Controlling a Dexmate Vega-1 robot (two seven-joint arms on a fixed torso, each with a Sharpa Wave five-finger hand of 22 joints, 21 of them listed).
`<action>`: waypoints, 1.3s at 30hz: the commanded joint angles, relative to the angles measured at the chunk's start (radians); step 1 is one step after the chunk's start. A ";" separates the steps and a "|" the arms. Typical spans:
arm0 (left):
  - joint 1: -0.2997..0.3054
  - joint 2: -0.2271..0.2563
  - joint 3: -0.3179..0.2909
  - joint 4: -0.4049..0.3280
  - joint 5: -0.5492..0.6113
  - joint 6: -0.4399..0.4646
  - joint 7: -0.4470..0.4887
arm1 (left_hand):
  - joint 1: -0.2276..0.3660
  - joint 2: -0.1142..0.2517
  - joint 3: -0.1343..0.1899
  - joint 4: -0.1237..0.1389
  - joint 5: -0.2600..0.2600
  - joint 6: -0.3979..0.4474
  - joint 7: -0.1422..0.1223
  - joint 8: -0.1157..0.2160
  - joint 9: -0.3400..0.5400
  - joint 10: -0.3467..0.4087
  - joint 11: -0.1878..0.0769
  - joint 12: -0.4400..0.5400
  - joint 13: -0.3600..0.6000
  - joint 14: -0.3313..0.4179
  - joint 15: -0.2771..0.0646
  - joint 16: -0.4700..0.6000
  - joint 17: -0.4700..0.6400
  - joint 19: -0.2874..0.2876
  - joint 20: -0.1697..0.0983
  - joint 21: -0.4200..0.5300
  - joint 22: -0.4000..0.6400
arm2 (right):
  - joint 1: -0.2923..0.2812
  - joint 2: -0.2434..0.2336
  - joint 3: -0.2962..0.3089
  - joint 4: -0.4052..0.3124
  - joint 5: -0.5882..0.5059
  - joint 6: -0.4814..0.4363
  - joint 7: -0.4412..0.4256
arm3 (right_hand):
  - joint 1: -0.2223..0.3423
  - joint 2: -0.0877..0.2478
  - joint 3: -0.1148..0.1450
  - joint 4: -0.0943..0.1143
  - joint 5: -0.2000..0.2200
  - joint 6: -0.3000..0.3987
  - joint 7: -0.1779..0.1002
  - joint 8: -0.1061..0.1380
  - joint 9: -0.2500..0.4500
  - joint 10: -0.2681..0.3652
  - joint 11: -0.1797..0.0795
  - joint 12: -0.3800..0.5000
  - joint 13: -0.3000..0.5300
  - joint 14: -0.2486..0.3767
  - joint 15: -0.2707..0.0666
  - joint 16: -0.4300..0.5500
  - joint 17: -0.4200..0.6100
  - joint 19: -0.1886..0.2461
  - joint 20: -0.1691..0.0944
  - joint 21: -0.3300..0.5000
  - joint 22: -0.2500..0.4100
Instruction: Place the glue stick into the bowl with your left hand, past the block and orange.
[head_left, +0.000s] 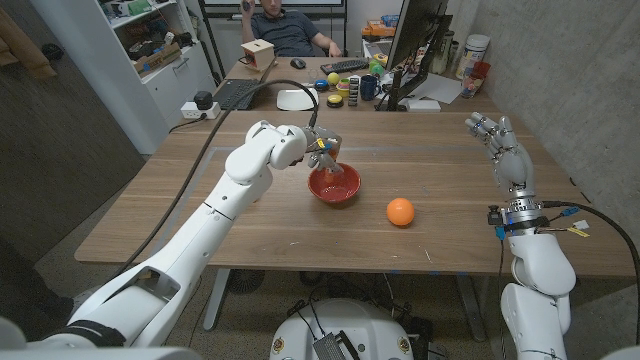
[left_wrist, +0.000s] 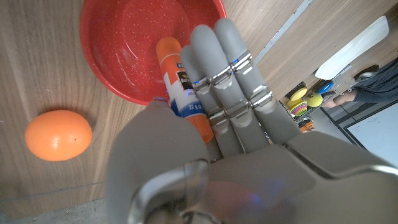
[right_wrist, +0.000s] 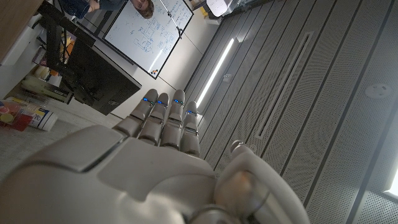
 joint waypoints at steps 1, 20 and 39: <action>0.030 0.029 0.033 0.010 0.138 -0.006 0.143 | 0.100 0.094 0.032 -0.021 -0.006 0.260 0.106 0.007 0.000 0.056 -0.055 -0.008 0.003 -0.016 -0.012 -0.004 0.003 -0.008 0.001 0.006 0.000 | -0.008 0.004 0.001 -0.001 0.005 0.007 -0.003 | 0.007 0.003 -0.003 0.003 0.007 -0.003 -0.005 0.003 0.005 0.000 -0.004 0.000 0.005 0.004 -0.003 0.001 0.003 0.006 -0.005 -0.007 0.003; 0.050 0.016 -0.007 0.073 0.032 -0.033 0.190 | 0.098 0.094 0.036 -0.019 -0.007 0.256 0.109 0.004 -0.004 0.058 -0.048 -0.022 0.004 -0.015 -0.011 -0.021 -0.003 -0.012 0.003 0.009 -0.001 | -0.011 0.003 -0.006 -0.017 -0.009 -0.003 -0.005 | 0.009 0.004 -0.005 0.002 0.008 -0.011 0.006 0.000 0.005 -0.011 0.001 -0.005 0.005 -0.007 0.013 -0.003 0.003 0.007 -0.004 -0.012 0.003; 0.046 0.022 -0.005 0.127 0.006 -0.063 0.269 | 0.100 0.094 0.043 -0.020 -0.009 0.258 0.113 0.006 -0.003 0.063 -0.044 -0.025 0.004 -0.012 -0.011 -0.022 0.001 -0.011 0.003 0.013 -0.001 | 0.006 -0.002 -0.014 0.005 -0.014 -0.008 -0.006 | 0.011 0.005 -0.006 0.001 0.008 -0.014 0.007 -0.001 0.005 -0.015 0.003 -0.007 0.004 -0.006 0.015 -0.002 0.002 0.007 -0.002 -0.017 0.003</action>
